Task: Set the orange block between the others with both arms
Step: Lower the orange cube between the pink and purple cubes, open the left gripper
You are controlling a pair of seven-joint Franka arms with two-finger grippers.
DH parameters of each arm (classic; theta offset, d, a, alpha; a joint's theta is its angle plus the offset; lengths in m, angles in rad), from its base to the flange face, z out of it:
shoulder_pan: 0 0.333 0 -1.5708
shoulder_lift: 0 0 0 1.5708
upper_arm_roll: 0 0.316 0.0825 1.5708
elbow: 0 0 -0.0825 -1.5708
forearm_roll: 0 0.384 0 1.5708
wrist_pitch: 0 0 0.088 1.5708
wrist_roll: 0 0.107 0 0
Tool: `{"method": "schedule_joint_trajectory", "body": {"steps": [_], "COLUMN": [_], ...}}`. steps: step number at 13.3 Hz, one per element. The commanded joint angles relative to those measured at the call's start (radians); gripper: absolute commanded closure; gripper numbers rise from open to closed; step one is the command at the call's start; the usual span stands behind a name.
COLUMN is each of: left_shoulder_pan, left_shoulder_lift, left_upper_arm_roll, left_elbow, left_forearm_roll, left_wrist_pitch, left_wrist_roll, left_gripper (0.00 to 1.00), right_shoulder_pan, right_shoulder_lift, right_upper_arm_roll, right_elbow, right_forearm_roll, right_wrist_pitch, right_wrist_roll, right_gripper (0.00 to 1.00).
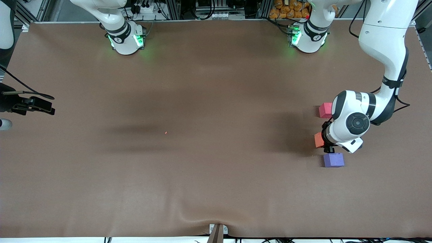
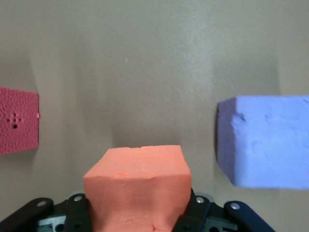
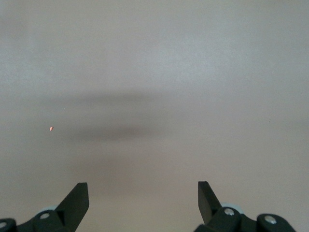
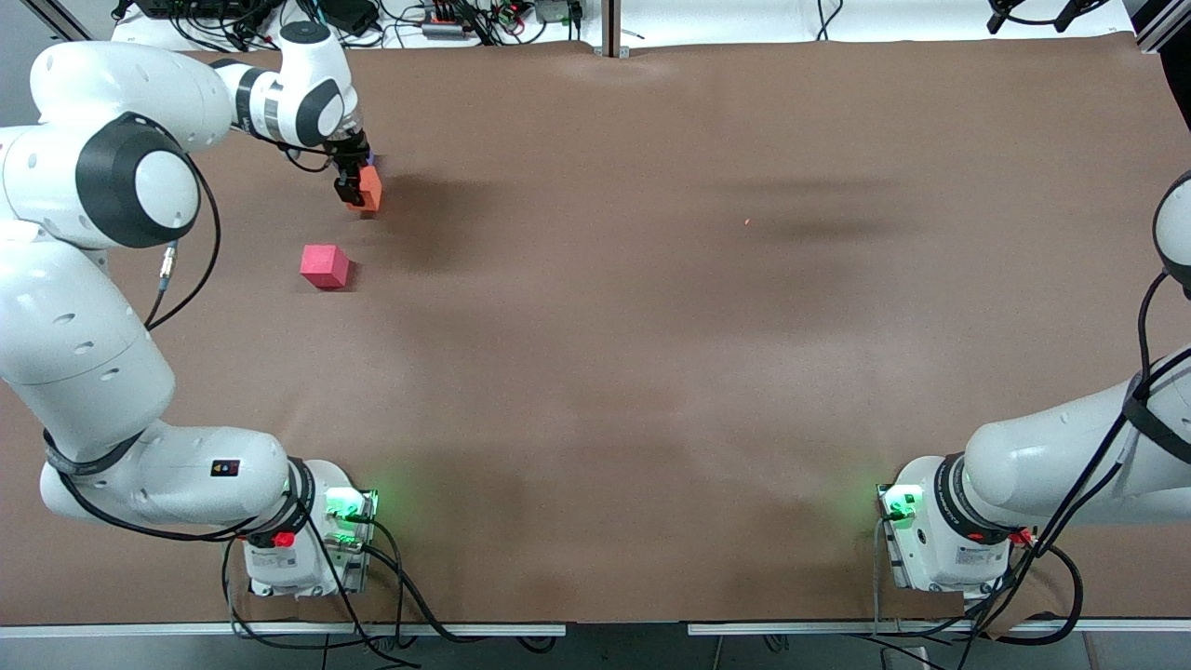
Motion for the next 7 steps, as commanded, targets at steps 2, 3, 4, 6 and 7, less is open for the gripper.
{"method": "schedule_joint_trajectory", "body": {"steps": [2,3,4,6,7], "left_shoulder_pan": [0.047,0.062,0.067,0.091,0.091], "left_shoulder_lift": [-0.038,-0.038,-0.038,-0.039,-0.039], "left_upper_arm_roll": [-0.013,-0.013,-0.013,-0.013,-0.013], "left_elbow": [-0.073,-0.073,-0.073,-0.073,-0.073], "left_forearm_roll": [0.022,0.024,0.022,0.022,0.022], "left_wrist_pitch": [0.052,0.053,0.055,0.055,0.055], "left_wrist_roll": [0.013,0.019,0.040,0.056,0.056], "left_gripper": [1.00,1.00,1.00,1.00,1.00], "right_shoulder_pan": [-0.007,-0.010,-0.010,-0.006,-0.006], "right_shoulder_lift": [-0.013,-0.013,-0.013,-0.013,-0.013], "right_upper_arm_roll": [0.011,0.011,0.011,0.011,0.011], "right_elbow": [0.003,0.003,0.003,0.003,0.003], "right_forearm_roll": [-0.018,-0.017,-0.017,-0.018,-0.018], "right_wrist_pitch": [-0.004,-0.004,-0.003,-0.003,-0.003], "right_wrist_roll": [-0.003,-0.003,-0.003,-0.003,-0.003], "right_gripper": [0.00,0.00,0.00,0.00,0.00]}}
